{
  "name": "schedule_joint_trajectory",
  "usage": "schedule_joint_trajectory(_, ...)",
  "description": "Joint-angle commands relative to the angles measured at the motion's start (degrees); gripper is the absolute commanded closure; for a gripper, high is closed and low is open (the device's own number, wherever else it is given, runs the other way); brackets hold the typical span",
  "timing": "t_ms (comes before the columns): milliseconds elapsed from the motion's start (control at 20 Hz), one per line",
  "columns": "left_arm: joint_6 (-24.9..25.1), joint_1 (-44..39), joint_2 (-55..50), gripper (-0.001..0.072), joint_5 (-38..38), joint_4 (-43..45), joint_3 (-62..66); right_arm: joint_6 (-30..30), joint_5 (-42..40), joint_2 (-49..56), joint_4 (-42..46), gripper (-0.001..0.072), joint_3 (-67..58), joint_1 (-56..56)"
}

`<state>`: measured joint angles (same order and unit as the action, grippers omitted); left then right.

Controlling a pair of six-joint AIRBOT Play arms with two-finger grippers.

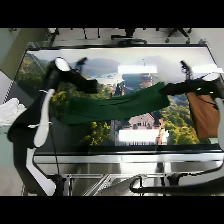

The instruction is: Fold the shirts.

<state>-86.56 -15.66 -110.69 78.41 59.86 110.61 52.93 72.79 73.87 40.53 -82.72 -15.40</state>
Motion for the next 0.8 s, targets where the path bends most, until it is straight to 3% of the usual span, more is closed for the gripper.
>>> schedule_joint_trajectory(0,0.04,-9.94,-6.05,0.0687,-6.45,-0.50,0.07,2.91,5.77,-10.27,-0.22,0.0687,-0.13,-2.51)
schedule_joint_trajectory(200,-0.11,-17.90,-13.11,0.0687,-17.38,-7.58,1.92,3.50,7.67,-17.00,-3.28,0.0687,-0.13,-2.62)
schedule_joint_trajectory(450,-0.11,-21.03,-20.50,0.0687,-19.63,-15.10,8.22,4.46,7.89,-18.49,-3.74,0.0687,-0.13,-2.60)
schedule_joint_trajectory(650,0.74,-18.05,-18.14,0.0687,-15.58,-19.80,8.22,5.62,7.82,-18.18,-3.80,0.0687,-0.13,-2.60)
schedule_joint_trajectory(750,4.79,-13.97,-13.22,0.0687,-11.89,-27.17,8.22,5.60,7.58,-18.01,-6.10,0.0687,-0.11,-2.60)
